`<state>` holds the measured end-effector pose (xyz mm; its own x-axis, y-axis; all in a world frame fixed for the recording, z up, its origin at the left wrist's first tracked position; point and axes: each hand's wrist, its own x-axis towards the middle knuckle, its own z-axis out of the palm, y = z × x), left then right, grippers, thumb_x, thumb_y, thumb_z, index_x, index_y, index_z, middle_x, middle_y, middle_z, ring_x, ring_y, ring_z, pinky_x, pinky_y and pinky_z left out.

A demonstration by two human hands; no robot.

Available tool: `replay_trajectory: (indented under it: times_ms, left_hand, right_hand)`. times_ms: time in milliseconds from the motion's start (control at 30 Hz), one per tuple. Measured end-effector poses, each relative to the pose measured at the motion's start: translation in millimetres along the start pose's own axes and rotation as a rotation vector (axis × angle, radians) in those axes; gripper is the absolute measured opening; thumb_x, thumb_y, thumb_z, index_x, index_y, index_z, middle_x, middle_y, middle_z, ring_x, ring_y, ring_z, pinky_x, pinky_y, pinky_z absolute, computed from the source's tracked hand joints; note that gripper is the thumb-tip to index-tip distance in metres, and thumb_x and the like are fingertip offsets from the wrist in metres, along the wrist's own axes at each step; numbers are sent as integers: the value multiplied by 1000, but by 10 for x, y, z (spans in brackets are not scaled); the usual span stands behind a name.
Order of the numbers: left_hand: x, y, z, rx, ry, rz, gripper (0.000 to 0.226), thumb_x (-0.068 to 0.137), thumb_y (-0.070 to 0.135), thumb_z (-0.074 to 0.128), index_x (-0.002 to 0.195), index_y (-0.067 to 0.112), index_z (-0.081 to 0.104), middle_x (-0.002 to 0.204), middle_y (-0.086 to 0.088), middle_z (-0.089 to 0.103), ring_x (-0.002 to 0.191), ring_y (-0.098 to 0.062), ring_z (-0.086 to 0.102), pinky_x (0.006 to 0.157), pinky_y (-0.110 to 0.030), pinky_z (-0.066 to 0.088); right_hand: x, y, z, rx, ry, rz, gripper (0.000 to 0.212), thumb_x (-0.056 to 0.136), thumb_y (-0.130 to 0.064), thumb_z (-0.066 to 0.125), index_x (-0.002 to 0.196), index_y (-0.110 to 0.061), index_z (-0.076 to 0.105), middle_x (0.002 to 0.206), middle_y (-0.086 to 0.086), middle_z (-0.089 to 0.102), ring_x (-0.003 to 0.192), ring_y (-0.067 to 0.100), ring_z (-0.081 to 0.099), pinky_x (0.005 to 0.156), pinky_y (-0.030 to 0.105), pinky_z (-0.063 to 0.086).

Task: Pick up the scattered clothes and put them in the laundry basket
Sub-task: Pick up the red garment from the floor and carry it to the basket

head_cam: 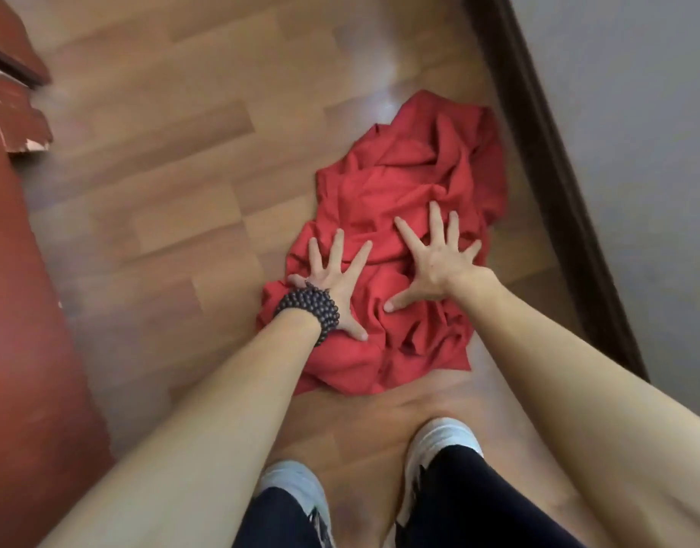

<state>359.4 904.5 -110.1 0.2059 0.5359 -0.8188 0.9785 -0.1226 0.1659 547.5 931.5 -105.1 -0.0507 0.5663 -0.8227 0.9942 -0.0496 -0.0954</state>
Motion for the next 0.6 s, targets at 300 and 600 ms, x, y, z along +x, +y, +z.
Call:
replay_trajectory:
  times_ms: [300, 600]
  left_hand:
    - [118, 123, 219, -52, 341, 92, 50, 84, 1, 57, 128, 25, 52, 134, -8, 45, 119, -38, 51, 83, -47, 52]
    - [-1244, 544, -1272, -910, 339, 106, 42, 75, -9, 59, 99, 25, 68, 97, 10, 67, 96, -13, 61, 75, -9, 41]
  right_hand:
    - [-59, -57, 584, 392, 325, -222, 36, 79, 9, 57, 114, 3, 67, 130, 28, 59, 115, 48, 59, 95, 49, 48]
    - [-1575, -12, -815, 1039, 463, -97, 23, 87, -7, 65, 98, -26, 71, 94, -12, 71, 93, 10, 63, 82, 5, 41]
